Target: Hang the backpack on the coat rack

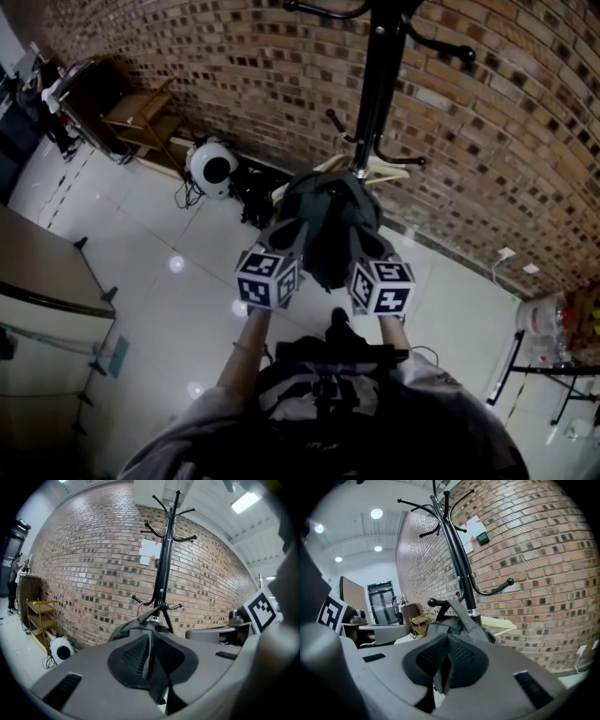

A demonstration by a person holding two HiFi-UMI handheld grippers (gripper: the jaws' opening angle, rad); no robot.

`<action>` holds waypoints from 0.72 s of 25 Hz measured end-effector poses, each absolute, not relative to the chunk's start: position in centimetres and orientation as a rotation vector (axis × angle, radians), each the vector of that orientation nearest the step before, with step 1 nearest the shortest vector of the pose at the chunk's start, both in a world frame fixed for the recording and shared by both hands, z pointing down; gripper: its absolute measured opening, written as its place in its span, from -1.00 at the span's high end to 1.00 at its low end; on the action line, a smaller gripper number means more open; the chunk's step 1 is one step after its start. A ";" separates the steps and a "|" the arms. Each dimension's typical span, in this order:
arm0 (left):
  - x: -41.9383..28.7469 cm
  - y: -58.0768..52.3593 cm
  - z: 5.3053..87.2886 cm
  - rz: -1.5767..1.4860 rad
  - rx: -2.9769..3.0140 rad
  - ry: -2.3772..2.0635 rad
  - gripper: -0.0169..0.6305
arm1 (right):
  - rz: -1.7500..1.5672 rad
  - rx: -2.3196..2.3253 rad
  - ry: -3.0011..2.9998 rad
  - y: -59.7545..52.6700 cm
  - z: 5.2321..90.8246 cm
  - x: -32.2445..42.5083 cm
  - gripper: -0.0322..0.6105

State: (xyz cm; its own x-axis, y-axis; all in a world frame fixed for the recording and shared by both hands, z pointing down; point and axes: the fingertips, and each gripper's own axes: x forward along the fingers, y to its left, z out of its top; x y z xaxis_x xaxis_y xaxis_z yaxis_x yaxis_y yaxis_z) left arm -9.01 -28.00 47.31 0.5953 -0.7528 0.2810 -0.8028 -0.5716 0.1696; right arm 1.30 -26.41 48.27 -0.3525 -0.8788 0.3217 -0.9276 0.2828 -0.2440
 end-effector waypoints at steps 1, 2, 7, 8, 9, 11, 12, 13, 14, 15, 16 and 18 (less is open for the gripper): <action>-9.2 -27.3 47.5 0.247 2.536 -1.269 0.89 | 0.583 1.707 -2.411 -25.7 48.4 1.1 0.90; -9.3 -26.6 47.7 0.242 2.527 -1.261 0.91 | 0.567 1.709 -2.409 -24.9 48.4 1.0 0.90; -10.1 -23.7 48.9 0.248 2.497 -1.248 0.93 | 0.521 1.700 -2.426 -21.9 48.1 0.1 0.90; -10.3 -23.3 49.0 0.243 2.488 -1.250 0.93 | 0.526 1.694 -2.430 -21.5 48.0 -0.1 0.90; -10.4 -22.9 49.0 0.238 2.480 -1.251 0.93 | 0.530 1.687 -2.433 -21.1 48.0 -0.2 0.90; -10.5 -22.0 49.1 0.235 2.469 -1.256 0.93 | 0.535 1.666 -2.436 -20.4 48.0 -0.6 0.90; -10.5 -21.6 49.1 0.236 2.466 -1.258 0.93 | 0.535 1.652 -2.438 -20.0 48.0 -0.8 0.90; -10.5 -21.1 49.2 0.237 2.463 -1.261 0.93 | 0.532 1.639 -2.442 -19.6 48.1 -1.0 0.90; -10.4 -20.7 49.1 0.235 2.461 -1.265 0.93 | 0.528 1.627 -2.447 -19.2 48.1 -1.1 0.90; -10.2 -20.3 49.1 0.231 2.458 -1.270 0.93 | 0.523 1.617 -2.454 -19.0 48.1 -1.1 0.90; -10.0 -19.9 48.9 0.226 2.456 -1.276 0.93 | 0.519 1.609 -2.463 -18.8 48.0 -1.0 0.90; -9.3 -19.2 48.5 0.216 2.457 -1.288 0.93 | 0.518 1.598 -2.479 -18.6 47.9 -0.4 0.90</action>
State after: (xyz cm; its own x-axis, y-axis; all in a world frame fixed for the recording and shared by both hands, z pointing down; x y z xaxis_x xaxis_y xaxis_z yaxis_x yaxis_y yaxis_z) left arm -9.29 -19.16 48.54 0.5732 -0.7643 0.2954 -0.8189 -0.5211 0.2406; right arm -0.36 -18.58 47.85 -0.4225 -0.8535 0.3049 -0.9042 0.3736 -0.2069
